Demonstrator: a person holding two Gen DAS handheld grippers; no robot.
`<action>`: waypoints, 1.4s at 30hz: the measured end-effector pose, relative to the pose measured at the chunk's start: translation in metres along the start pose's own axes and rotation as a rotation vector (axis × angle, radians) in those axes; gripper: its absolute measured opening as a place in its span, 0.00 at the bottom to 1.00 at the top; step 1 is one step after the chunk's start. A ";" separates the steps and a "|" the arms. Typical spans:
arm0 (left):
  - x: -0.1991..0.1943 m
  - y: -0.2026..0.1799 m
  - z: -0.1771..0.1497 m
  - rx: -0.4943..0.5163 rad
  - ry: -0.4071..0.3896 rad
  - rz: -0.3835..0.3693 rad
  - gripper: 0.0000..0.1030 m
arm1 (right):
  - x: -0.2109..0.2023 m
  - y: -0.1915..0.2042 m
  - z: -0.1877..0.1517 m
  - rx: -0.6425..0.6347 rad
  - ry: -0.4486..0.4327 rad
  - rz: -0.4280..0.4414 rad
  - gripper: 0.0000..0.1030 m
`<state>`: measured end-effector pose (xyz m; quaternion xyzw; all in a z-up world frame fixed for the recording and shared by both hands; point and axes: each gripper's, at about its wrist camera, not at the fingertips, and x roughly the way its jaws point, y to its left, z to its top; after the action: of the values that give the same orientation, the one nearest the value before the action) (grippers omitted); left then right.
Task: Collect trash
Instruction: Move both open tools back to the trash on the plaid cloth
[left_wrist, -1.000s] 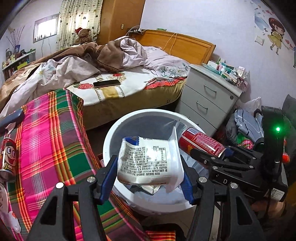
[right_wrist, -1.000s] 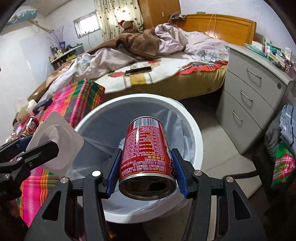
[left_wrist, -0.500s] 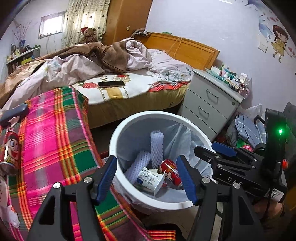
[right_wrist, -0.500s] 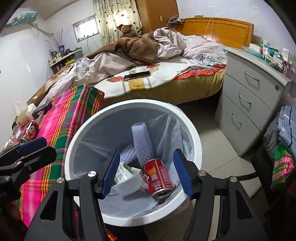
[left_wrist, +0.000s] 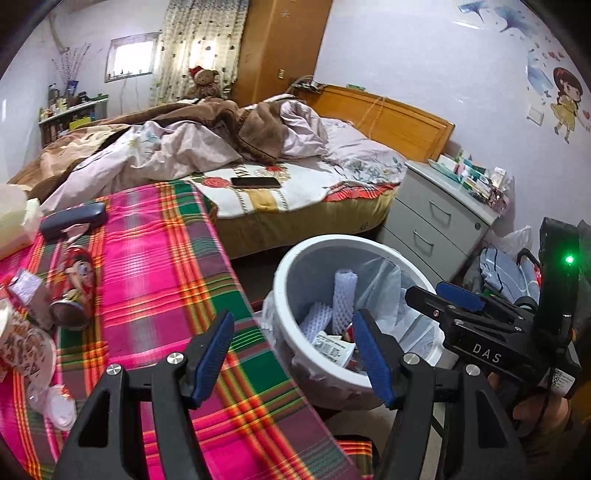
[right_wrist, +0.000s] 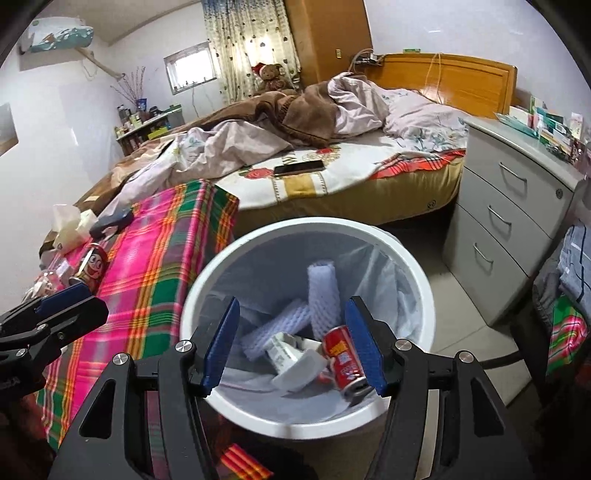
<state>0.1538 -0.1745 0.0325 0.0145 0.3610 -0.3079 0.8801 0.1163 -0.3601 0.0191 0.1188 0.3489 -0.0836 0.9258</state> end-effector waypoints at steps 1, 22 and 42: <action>-0.003 0.003 -0.001 -0.003 -0.004 0.004 0.67 | -0.001 0.004 0.000 -0.005 -0.004 0.005 0.60; -0.083 0.115 -0.043 -0.161 -0.111 0.218 0.67 | 0.004 0.100 -0.017 -0.120 -0.015 0.183 0.60; -0.134 0.220 -0.080 -0.321 -0.147 0.385 0.67 | 0.019 0.213 -0.049 -0.290 0.067 0.351 0.60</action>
<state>0.1513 0.0950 0.0166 -0.0794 0.3308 -0.0740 0.9375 0.1504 -0.1442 0.0050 0.0459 0.3620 0.1339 0.9214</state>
